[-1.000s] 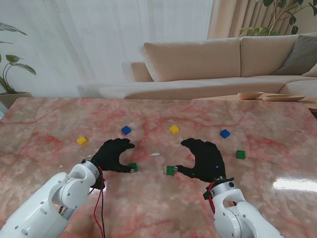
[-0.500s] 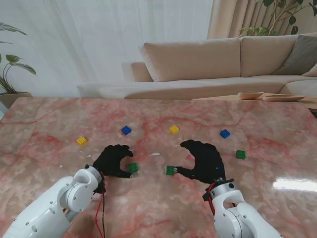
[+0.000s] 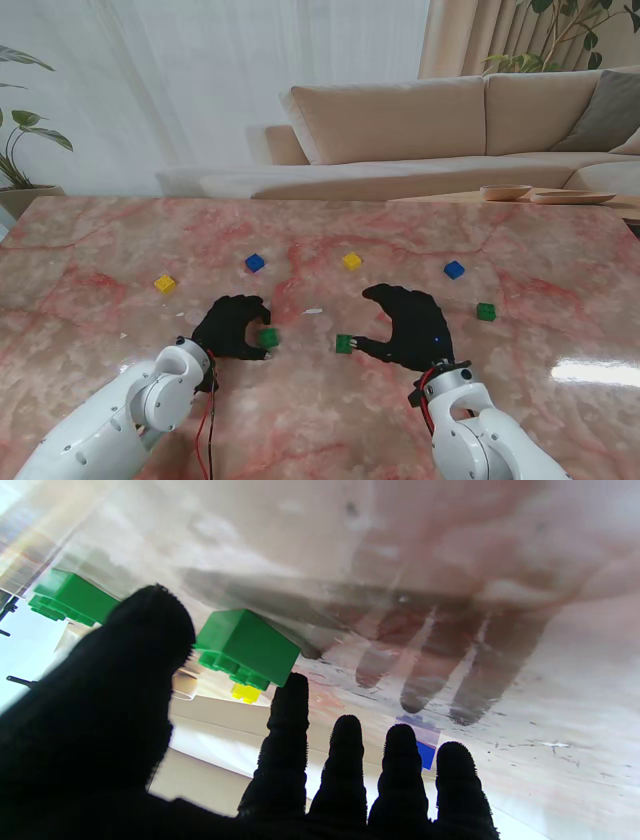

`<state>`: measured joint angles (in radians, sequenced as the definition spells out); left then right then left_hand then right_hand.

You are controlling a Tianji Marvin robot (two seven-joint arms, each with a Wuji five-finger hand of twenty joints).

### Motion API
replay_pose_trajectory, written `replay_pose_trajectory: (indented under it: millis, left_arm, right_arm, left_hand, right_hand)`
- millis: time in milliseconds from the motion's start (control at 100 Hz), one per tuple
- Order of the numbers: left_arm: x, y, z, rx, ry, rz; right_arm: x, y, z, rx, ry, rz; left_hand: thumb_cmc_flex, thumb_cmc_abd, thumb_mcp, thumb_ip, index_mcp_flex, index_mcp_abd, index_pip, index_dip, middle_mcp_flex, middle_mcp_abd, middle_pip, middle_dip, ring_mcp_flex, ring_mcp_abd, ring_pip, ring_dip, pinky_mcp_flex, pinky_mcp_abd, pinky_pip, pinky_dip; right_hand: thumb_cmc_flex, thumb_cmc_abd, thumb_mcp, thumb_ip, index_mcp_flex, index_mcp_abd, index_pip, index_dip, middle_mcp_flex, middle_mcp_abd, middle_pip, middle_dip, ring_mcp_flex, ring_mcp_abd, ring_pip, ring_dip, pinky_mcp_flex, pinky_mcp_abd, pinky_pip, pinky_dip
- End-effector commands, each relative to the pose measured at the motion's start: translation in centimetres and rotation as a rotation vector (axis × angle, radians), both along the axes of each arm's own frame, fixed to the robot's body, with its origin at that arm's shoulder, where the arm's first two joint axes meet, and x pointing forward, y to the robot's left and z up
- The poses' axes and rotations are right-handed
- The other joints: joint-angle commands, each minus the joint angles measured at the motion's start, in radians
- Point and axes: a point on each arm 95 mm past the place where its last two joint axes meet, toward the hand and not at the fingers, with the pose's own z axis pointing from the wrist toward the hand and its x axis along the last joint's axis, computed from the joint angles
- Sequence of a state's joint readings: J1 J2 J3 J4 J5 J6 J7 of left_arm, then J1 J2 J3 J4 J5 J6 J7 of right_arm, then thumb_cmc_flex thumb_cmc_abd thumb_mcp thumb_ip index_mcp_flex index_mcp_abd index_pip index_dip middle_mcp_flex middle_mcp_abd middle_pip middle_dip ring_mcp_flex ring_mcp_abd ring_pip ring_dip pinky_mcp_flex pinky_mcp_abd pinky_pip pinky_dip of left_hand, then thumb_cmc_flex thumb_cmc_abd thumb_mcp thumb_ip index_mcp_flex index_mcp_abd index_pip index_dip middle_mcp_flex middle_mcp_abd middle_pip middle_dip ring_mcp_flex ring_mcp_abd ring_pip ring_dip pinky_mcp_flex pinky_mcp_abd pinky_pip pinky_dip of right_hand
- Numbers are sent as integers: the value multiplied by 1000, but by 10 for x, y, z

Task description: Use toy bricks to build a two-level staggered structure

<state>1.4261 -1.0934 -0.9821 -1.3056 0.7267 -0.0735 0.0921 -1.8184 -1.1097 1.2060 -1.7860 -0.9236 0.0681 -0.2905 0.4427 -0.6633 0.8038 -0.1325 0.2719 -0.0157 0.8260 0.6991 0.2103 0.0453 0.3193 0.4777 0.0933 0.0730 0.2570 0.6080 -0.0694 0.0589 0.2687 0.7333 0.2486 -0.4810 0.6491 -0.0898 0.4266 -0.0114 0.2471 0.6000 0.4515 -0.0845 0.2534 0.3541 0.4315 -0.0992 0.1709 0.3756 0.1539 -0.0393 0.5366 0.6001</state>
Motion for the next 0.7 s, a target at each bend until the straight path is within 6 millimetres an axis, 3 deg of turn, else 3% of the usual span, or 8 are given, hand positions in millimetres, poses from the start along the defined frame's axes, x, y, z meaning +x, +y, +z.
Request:
replay_pose_trajectory:
  millis: [0, 250, 300, 350, 490, 690]
  left_arm:
    - [-2, -2, -5, -3, 5, 2]
    - [-1, -5, -9, -23, -15, 8]
    - [0, -6, -9, -29, -21, 9]
    - [0, -6, -10, -36, -26, 12]
    - [2, -8, -11, -58, -44, 17]
    - [3, -17, -11, -92, -66, 19]
  right_arm:
    - [-3, 0, -4, 0, 26, 2]
    - [-4, -1, -4, -3, 28, 1]
    - [-4, -1, -4, -3, 30, 1]
    - [-4, -1, -4, -3, 32, 2]
    - [-4, -1, -3, -5, 31, 2]
    - [-4, -2, -3, -8, 33, 3]
  left_hand:
    - [23, -6, 41, -7, 7, -39, 39, 28, -8, -19, 33, 19, -7, 14, 33, 12, 3, -22, 23, -5]
    - [95, 74, 122, 13, 130, -107, 103, 61, 45, -44, 68, 14, 17, 6, 61, 14, 8, -27, 59, -23]
    - [142, 72, 103, -35, 155, -130, 116, 38, 55, -48, 73, 8, 20, 3, 67, 11, 8, -30, 70, -39]
    - [175, 71, 86, -56, 173, -149, 136, 14, 70, -51, 78, 7, 27, 1, 73, 11, 8, -31, 81, -45]
    - [259, 73, 35, -58, 233, -206, 208, -43, 111, -55, 93, 8, 46, -3, 86, 11, 12, -32, 107, -57]
    - [241, 73, 13, -60, 269, -214, 227, -56, 134, -55, 99, 9, 59, -2, 92, 12, 14, -30, 115, -61]
  right_hand:
    - [-30, 5, 7, 29, -13, 2, -7, -16, 9, 8, 0, -15, -21, 4, -7, -23, -20, 1, -8, -22]
    - [-31, 14, 9, 29, -17, 2, -7, -19, 9, 8, 0, -14, -23, 6, -6, -22, -21, 1, -7, -23]
    - [-32, 15, 9, 29, -16, 1, -7, -19, 10, 7, 0, -14, -25, 8, -7, -22, -21, 2, -7, -23]
    - [-35, 13, 7, 28, -16, 1, -8, -20, 10, 8, -1, -14, -26, 7, -7, -22, -23, 4, -7, -23]
    - [-35, 16, 9, 29, -16, 0, -7, -21, 10, 9, -2, -14, -27, 8, -7, -22, -24, 3, -7, -23]
    - [-34, 17, 11, 29, -14, 1, -6, -22, 10, 9, -2, -13, -29, 8, -6, -22, -25, 3, -7, -24]
